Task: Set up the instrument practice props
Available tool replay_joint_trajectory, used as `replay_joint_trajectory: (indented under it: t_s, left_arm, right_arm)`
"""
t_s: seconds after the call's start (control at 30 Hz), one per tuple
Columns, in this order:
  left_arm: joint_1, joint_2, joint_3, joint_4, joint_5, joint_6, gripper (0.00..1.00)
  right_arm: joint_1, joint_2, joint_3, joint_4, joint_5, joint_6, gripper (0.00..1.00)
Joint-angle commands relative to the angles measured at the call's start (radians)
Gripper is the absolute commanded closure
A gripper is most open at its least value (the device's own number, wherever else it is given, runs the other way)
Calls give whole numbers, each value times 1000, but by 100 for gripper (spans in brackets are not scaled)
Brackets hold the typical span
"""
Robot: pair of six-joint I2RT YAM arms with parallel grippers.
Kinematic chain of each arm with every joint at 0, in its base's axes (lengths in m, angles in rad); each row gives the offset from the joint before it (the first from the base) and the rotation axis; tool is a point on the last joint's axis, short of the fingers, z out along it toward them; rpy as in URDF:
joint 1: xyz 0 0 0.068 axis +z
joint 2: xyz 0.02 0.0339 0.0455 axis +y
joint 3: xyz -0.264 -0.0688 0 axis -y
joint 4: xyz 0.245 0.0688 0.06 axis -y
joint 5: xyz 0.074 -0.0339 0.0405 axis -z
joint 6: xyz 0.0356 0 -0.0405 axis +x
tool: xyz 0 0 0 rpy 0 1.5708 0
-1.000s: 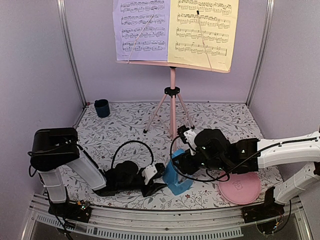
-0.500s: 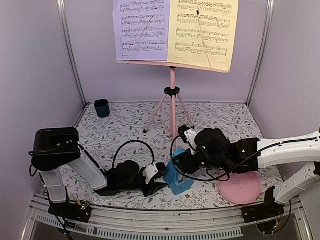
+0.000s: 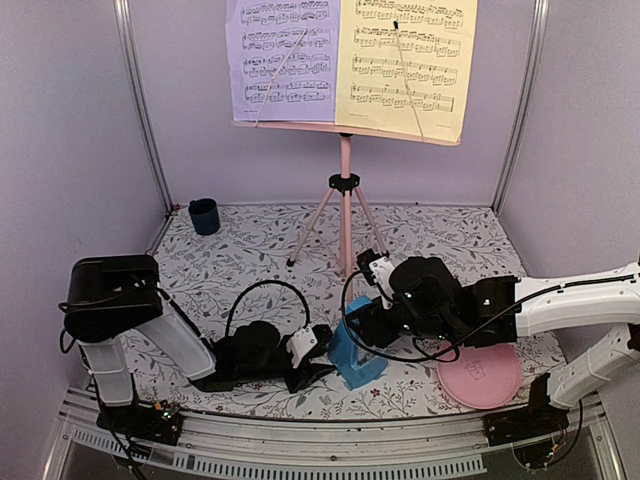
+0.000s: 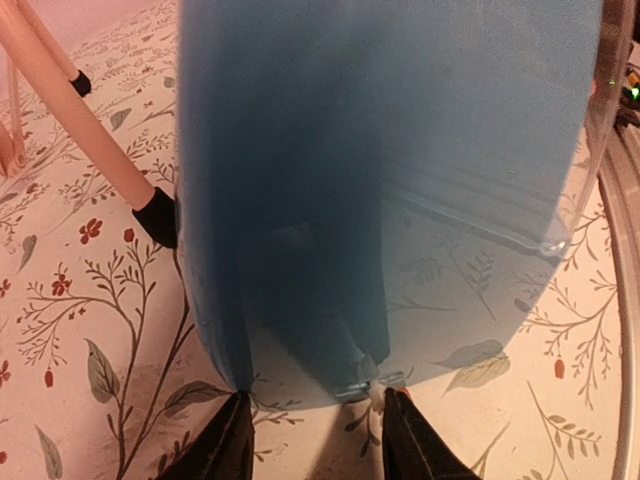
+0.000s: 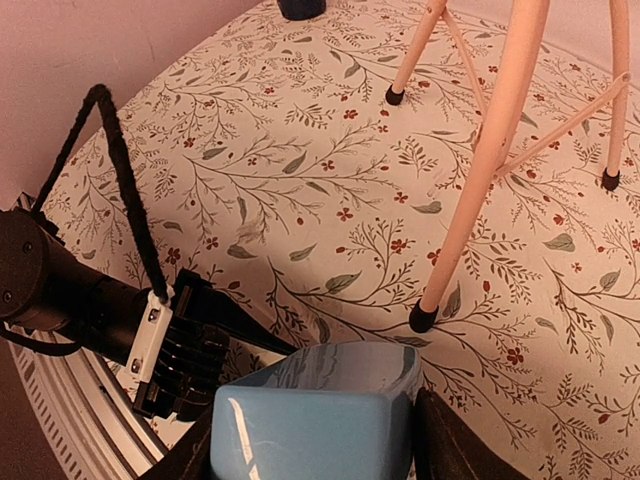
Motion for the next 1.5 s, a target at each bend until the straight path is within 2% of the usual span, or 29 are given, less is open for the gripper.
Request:
replay_joint_trajectory:
  t_s: [0.0, 0.67, 0.87, 1.0, 1.23, 1.47]
  left_arm:
    - [-10, 23, 27, -19, 5, 3, 56]
    - [-3, 28, 30, -20, 10, -1, 60]
    - [-2, 28, 30, -17, 9, 6, 41]
    - [3, 27, 32, -19, 11, 16, 34]
    - [15, 33, 41, -26, 17, 26, 30]
    - [31, 49, 59, -35, 34, 43, 34]
  right_arm:
    - [7, -13, -12, 55, -70, 37, 43]
    - [7, -13, -16, 58, -76, 36, 44]
    - [7, -12, -16, 60, -76, 31, 44]
    - [7, -12, -19, 61, -76, 31, 44]
    - [7, -15, -22, 64, -76, 28, 45]
    - [7, -11, -23, 71, -83, 22, 45]
